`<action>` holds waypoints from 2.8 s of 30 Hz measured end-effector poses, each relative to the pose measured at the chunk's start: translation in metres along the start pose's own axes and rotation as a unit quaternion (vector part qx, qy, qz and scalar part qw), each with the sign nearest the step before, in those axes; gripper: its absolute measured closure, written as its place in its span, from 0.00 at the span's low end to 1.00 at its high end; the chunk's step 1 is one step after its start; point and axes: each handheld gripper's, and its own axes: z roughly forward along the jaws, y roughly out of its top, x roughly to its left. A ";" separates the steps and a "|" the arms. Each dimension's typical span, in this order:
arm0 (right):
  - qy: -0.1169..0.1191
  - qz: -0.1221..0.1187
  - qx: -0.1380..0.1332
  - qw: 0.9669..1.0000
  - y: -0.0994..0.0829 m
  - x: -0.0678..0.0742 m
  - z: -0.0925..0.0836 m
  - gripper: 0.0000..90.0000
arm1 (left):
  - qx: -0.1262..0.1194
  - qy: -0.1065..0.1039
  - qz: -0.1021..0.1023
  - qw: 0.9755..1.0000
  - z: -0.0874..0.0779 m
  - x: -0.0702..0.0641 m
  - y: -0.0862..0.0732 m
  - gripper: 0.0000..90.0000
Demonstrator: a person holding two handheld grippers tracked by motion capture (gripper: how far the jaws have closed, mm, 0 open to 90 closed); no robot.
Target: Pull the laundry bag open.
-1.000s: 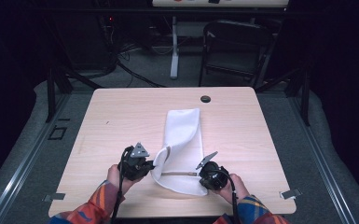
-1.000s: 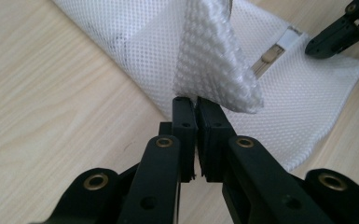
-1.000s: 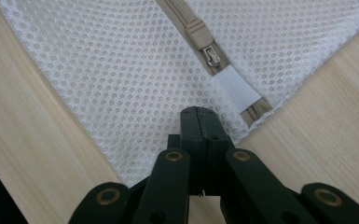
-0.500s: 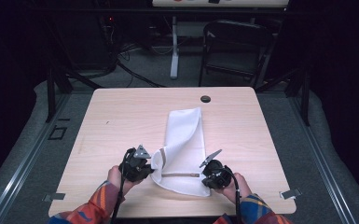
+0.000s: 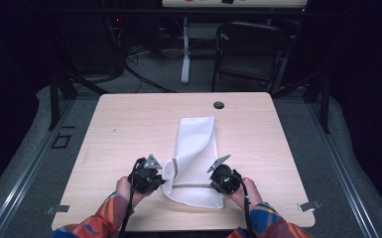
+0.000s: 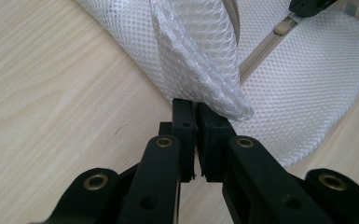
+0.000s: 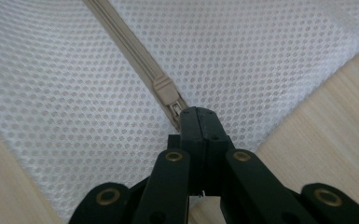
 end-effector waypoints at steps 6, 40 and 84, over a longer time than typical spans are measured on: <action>-0.009 0.009 0.014 1.000 -0.001 0.001 0.000 1.00 | 0.001 -0.002 0.003 1.000 -0.001 0.000 0.000 0.96; -0.016 0.046 0.029 0.998 -0.010 -0.010 -0.006 1.00 | 0.030 -0.009 0.000 0.999 0.002 0.001 -0.004 0.96; -0.019 0.048 0.039 0.998 -0.011 -0.012 -0.008 1.00 | 0.070 -0.035 -0.018 0.997 0.005 0.001 -0.016 0.96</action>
